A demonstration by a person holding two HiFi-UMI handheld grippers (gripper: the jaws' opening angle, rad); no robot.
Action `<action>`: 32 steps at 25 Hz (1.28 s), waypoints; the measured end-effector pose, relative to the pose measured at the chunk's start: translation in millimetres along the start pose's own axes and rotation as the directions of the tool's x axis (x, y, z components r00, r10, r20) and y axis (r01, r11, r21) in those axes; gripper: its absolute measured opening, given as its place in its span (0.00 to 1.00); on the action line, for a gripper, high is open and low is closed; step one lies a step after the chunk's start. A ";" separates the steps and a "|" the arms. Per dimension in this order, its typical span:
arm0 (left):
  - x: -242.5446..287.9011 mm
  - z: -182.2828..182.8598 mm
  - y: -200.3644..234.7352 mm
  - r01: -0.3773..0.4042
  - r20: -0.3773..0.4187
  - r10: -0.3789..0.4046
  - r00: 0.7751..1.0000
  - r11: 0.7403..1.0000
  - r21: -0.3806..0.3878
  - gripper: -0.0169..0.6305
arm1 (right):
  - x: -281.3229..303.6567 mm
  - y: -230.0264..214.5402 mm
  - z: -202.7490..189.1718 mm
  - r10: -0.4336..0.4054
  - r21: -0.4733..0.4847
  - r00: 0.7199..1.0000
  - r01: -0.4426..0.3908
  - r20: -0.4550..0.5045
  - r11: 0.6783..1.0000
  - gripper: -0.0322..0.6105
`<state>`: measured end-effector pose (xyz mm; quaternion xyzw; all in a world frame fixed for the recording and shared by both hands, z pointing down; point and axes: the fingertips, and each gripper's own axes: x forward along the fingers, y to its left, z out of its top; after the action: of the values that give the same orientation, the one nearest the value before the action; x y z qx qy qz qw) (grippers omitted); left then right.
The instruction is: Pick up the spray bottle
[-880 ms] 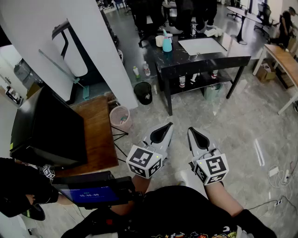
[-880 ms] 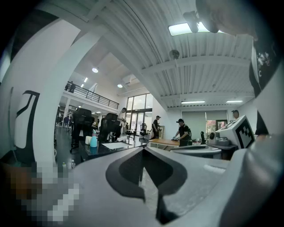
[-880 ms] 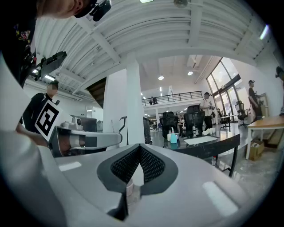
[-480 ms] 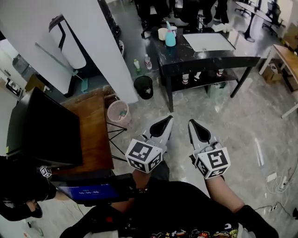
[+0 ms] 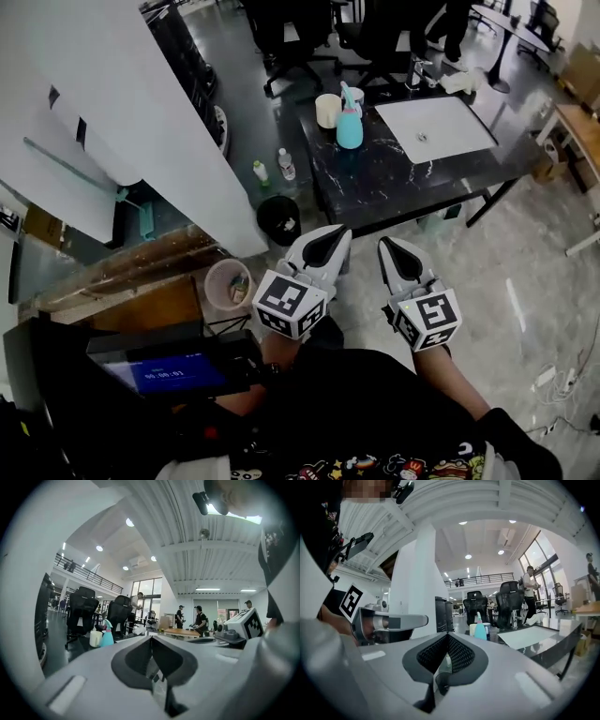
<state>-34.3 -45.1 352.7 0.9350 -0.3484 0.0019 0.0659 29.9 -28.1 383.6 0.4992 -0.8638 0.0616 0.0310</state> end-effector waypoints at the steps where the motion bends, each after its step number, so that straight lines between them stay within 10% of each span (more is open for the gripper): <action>1: 16.8 7.4 25.7 0.005 -0.002 -0.005 1.000 1.000 0.001 0.03 | 28.4 -12.3 6.7 -0.013 0.004 1.000 0.013 -0.001 1.000 0.09; 13: 156.9 13.6 190.0 -0.078 -0.053 0.075 0.996 0.995 -0.059 0.03 | 247.5 -139.4 25.1 -0.031 -0.062 0.999 0.030 -0.028 0.998 0.11; 32: 227.9 -13.2 263.8 -0.165 -0.128 0.155 0.979 0.984 -0.068 0.03 | 376.7 -204.5 -5.0 -0.030 -0.057 0.998 0.027 -0.054 0.998 0.49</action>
<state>-33.1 -389.4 409.2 0.8987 -0.4177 0.0509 0.1235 18.7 -451.8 447.4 0.5085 -0.8567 0.0503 0.0698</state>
